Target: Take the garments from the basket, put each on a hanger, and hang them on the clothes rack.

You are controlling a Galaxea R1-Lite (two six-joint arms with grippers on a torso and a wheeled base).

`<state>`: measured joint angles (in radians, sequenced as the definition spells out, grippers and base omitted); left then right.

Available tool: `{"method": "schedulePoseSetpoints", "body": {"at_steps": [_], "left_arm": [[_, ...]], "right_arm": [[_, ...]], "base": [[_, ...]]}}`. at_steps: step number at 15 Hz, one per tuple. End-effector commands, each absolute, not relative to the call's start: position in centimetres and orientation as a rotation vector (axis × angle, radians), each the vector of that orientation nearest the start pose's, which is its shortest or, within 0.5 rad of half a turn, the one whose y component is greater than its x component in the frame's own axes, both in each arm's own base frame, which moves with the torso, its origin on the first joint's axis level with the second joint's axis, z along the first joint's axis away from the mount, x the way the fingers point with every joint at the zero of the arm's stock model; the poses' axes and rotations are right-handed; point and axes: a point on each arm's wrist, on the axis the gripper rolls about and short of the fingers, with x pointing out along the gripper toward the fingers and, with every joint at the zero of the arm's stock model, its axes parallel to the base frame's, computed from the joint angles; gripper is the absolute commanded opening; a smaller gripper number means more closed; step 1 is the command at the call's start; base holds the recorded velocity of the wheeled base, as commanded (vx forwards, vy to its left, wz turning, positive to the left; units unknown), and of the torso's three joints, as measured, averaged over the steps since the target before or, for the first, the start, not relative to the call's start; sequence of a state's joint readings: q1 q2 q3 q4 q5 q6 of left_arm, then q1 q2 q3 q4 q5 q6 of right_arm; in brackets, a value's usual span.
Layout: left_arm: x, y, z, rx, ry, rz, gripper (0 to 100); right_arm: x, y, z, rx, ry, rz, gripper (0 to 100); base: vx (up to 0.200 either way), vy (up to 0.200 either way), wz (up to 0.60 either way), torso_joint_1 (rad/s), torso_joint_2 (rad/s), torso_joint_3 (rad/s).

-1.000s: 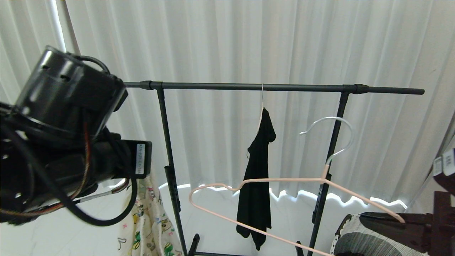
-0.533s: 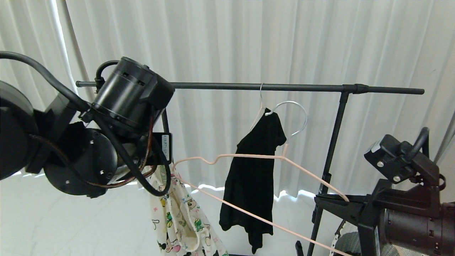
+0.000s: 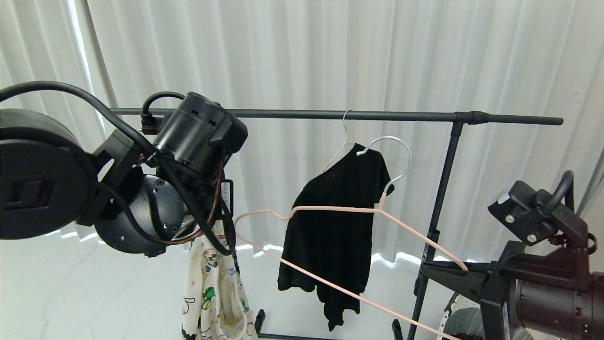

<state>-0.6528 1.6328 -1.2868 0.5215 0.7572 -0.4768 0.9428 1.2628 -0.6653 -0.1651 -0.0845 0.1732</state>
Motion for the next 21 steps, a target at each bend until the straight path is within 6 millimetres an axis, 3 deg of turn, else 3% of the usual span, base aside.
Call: {"method": "schedulePoseSetpoints", "body": {"at_steps": [1,4,6,9,13,15,18,21], "left_arm": [[22.3,-15.2,24.0,0.12,0.61,0.236,0],[21.6,-15.3,24.7,0.149,0.62,0.147,0],[20.1,-15.7,25.5,0.145,0.631,0.015,0],[20.2,-15.2,25.7,0.167,0.628,-0.034,0],[19.9,-12.6,25.0,0.251,0.568,-0.24,0],[19.5,-9.5,23.9,0.359,0.511,-0.475,0],[20.6,-8.5,22.6,0.422,0.473,-0.447,0],[22.4,-9.0,21.7,0.406,0.498,-0.233,0]], "right_arm": [[10.5,14.2,21.1,-0.042,0.46,0.806,0],[10.2,13.8,21.4,-0.039,0.466,0.812,0],[10.5,14.4,21.5,-0.041,0.469,0.82,0],[10.5,14.7,21.6,-0.041,0.47,0.832,0],[9.5,13.0,22.1,-0.044,0.476,0.816,0],[8.7,11.9,22.3,-0.049,0.486,0.816,0],[8.6,12.0,22.9,-0.041,0.469,0.83,0],[9.1,13.1,23.1,-0.054,0.477,0.845,0]], "base": [[0.0,0.0,0.0,0.0,0.0,0.0],[0.0,0.0,0.0,0.0,0.0,0.0],[0.0,0.0,0.0,0.0,0.0,0.0],[0.0,0.0,0.0,0.0,0.0,0.0],[0.0,0.0,0.0,0.0,0.0,0.0],[0.0,0.0,0.0,0.0,0.0,0.0],[0.0,0.0,0.0,0.0,0.0,0.0],[0.0,0.0,0.0,0.0,0.0,0.0]]}}
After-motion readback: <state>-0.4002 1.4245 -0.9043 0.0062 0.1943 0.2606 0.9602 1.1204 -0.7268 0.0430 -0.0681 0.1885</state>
